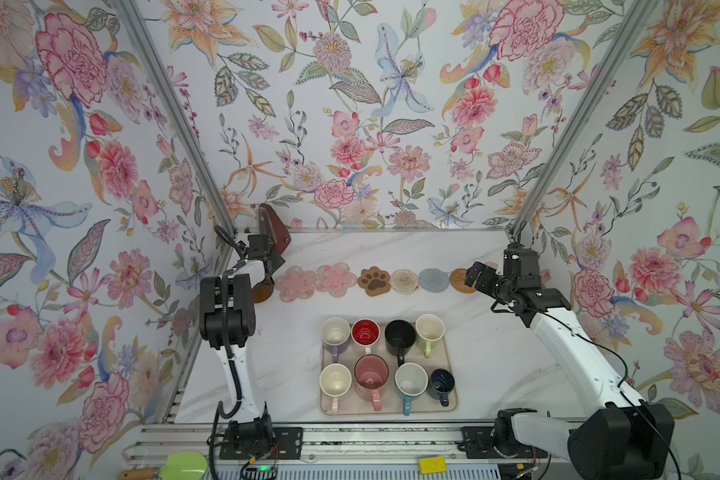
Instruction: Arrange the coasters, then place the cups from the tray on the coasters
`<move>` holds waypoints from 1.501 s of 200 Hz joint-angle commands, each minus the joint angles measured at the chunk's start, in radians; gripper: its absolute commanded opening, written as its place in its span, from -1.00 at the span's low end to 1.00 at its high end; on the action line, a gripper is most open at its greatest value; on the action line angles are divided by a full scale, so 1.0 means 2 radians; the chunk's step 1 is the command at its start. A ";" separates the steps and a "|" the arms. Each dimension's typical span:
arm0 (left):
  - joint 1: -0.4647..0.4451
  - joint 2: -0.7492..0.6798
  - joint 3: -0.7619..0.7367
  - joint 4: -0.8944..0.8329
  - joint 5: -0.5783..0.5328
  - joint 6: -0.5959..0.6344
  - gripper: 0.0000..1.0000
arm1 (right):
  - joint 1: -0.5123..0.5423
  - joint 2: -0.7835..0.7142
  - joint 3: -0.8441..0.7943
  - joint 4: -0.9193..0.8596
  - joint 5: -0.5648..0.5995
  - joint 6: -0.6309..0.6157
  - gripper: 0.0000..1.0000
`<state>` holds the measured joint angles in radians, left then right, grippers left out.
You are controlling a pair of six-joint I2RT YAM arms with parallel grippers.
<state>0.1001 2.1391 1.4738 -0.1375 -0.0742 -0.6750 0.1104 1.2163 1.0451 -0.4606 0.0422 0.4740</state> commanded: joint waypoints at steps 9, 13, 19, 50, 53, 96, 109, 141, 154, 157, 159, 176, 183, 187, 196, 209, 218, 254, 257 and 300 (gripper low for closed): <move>0.002 -0.049 0.001 -0.005 0.038 0.012 0.98 | -0.004 -0.022 -0.005 0.000 -0.008 -0.009 0.98; 0.001 -0.058 -0.001 -0.005 0.040 0.013 0.98 | -0.005 -0.026 -0.008 0.003 -0.008 -0.009 0.99; -0.002 -0.072 -0.004 -0.004 0.042 0.015 0.98 | -0.007 -0.032 -0.012 0.007 -0.008 -0.010 0.98; -0.028 -0.158 -0.028 -0.026 0.027 0.050 0.98 | -0.013 -0.050 -0.021 0.000 -0.011 -0.018 0.99; -0.032 -0.166 -0.030 -0.030 0.025 0.056 0.98 | -0.013 -0.051 -0.022 -0.002 -0.010 -0.018 0.99; -0.092 -0.340 -0.172 -0.031 0.012 0.114 0.98 | -0.013 -0.051 -0.032 -0.034 -0.029 -0.018 0.98; -0.097 -0.401 -0.241 -0.008 0.031 0.113 0.98 | -0.010 -0.053 -0.034 -0.045 -0.031 -0.017 0.98; -0.098 -0.538 -0.382 0.051 0.046 0.106 0.98 | 0.008 -0.067 -0.034 -0.097 -0.044 0.001 0.98; -0.097 -0.562 -0.397 0.040 0.033 0.116 0.98 | 0.025 -0.082 -0.035 -0.136 -0.046 0.008 0.97; -0.097 -0.566 -0.397 0.037 0.032 0.118 0.98 | 0.031 -0.086 -0.036 -0.147 -0.044 0.011 0.97; -0.097 -0.569 -0.397 0.035 0.032 0.120 0.98 | 0.034 -0.089 -0.037 -0.153 -0.042 0.012 0.97; -0.098 -0.584 -0.398 0.039 0.035 0.126 0.98 | 0.066 -0.119 -0.046 -0.197 -0.030 0.029 0.98; -0.097 -0.588 -0.401 0.046 0.038 0.127 0.98 | 0.079 -0.131 -0.050 -0.215 -0.028 0.038 0.97; -0.097 -0.590 -0.401 0.050 0.039 0.128 0.98 | 0.087 -0.137 -0.051 -0.223 -0.025 0.043 0.97; -0.096 -0.591 -0.401 0.054 0.041 0.130 0.98 | 0.104 -0.150 -0.056 -0.238 -0.023 0.057 0.97; -0.097 -0.592 -0.400 0.061 0.043 0.130 0.98 | 0.134 -0.172 -0.067 -0.252 -0.017 0.079 0.96; -0.096 -0.591 -0.399 0.065 0.042 0.130 0.98 | 0.157 -0.184 -0.077 -0.262 -0.011 0.092 0.94; -0.097 -0.588 -0.397 0.059 0.034 0.124 0.98 | 0.274 -0.231 -0.114 -0.294 0.018 0.162 0.88; -0.097 -0.590 -0.398 0.058 0.034 0.124 0.98 | 0.285 -0.235 -0.115 -0.298 0.022 0.169 0.88; -0.096 -0.606 -0.403 0.053 0.020 0.127 0.98 | 0.423 -0.252 -0.138 -0.310 0.066 0.238 0.82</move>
<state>-0.0982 0.9569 0.6781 -0.0284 -0.0078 -0.4408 0.8474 0.7170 0.7948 -1.0325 0.0925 0.8352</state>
